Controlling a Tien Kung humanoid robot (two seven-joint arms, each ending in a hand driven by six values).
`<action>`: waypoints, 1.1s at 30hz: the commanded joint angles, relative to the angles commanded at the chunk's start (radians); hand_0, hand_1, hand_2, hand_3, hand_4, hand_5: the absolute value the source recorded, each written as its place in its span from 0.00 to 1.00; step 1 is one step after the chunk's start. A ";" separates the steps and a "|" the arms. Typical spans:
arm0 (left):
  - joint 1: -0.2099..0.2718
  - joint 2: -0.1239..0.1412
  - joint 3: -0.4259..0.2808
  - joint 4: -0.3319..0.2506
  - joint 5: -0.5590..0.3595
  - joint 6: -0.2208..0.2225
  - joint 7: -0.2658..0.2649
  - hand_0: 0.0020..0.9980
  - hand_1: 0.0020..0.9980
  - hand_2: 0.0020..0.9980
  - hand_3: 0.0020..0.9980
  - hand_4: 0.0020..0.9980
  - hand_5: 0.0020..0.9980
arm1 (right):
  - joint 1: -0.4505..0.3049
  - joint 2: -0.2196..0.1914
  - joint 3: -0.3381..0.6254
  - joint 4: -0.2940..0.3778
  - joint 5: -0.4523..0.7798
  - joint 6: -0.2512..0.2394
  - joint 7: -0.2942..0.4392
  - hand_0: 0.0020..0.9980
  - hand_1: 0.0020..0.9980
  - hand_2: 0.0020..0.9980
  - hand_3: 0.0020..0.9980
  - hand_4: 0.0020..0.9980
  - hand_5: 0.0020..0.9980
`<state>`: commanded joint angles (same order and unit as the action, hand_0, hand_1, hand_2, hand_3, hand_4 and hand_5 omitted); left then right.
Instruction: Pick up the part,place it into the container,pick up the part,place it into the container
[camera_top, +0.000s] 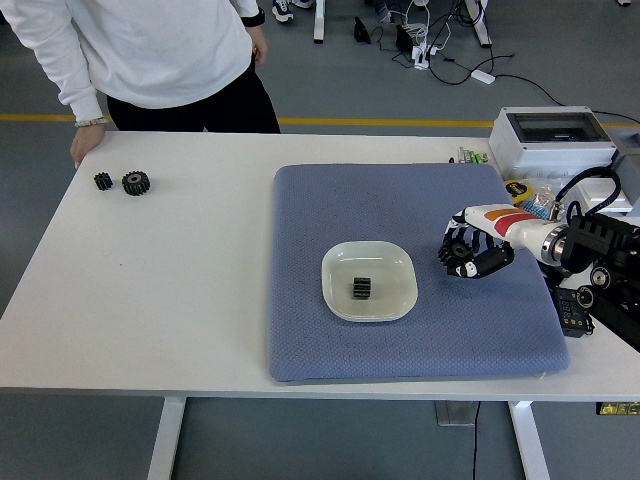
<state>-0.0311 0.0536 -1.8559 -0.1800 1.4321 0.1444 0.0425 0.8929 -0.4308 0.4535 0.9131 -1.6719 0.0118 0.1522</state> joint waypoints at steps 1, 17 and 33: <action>0.000 0.001 0.001 0.000 -0.001 0.000 0.000 0.71 0.69 0.73 0.61 0.75 0.69 | 0.006 0.002 0.006 0.020 -0.007 -0.002 -0.003 0.30 0.39 0.47 0.49 0.69 0.07; 0.004 0.002 0.007 0.000 -0.001 0.000 0.001 0.71 0.69 0.73 0.60 0.75 0.69 | 0.079 0.088 -0.091 0.150 -0.029 -0.009 -0.031 0.30 0.39 0.47 0.49 0.69 0.09; -0.003 0.005 0.002 0.000 -0.001 0.002 0.003 0.71 0.69 0.73 0.60 0.75 0.69 | 0.130 0.190 -0.180 0.036 -0.013 0.018 -0.082 0.30 0.41 0.49 0.49 0.65 0.14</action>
<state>-0.0336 0.0583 -1.8535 -0.1800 1.4312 0.1463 0.0450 1.0234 -0.2410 0.2739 0.9495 -1.6851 0.0301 0.0704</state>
